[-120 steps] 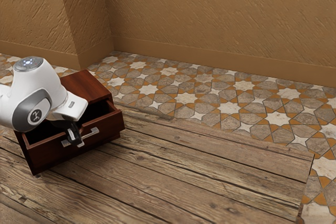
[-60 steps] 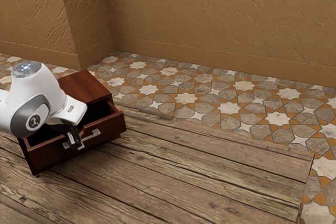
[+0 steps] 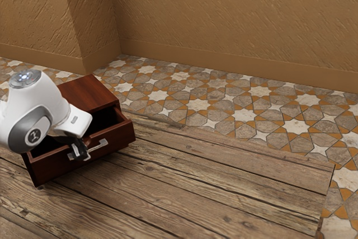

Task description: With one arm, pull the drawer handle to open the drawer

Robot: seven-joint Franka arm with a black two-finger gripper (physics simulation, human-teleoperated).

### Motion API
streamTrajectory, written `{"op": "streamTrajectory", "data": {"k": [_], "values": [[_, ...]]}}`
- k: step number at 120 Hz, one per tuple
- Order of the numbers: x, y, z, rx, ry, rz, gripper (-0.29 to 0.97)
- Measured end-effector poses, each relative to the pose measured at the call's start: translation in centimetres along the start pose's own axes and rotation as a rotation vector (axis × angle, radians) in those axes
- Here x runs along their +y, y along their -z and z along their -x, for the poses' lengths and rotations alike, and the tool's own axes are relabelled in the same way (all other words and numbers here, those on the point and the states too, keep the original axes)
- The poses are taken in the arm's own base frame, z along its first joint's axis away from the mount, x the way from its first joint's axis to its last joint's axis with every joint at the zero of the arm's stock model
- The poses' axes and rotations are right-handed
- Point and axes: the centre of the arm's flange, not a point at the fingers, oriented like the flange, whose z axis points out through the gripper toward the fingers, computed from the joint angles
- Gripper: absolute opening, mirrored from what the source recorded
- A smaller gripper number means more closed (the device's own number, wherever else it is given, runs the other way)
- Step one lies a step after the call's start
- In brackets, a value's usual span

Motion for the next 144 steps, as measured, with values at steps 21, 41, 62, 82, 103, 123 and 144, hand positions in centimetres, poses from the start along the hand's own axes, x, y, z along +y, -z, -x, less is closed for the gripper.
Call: {"op": "streamTrajectory", "data": {"k": [21,41,62,82,103,123,144], "values": [[0.5,0.1,-0.1,0.005,-0.009,-0.008,0.13],[1.1,0.4,0.0,0.013,-0.014,-0.016,0.13],[1.3,0.4,0.0,0.018,-0.013,-0.02,0.13],[1.3,0.4,0.2,0.022,-0.008,-0.025,0.13],[1.6,0.6,0.4,0.022,-0.01,-0.042,0.13],[1.7,2.0,-0.2,0.047,-0.024,-0.074,0.15],[3.1,10.7,-3.4,0.091,-0.091,-0.171,0.31]]}}
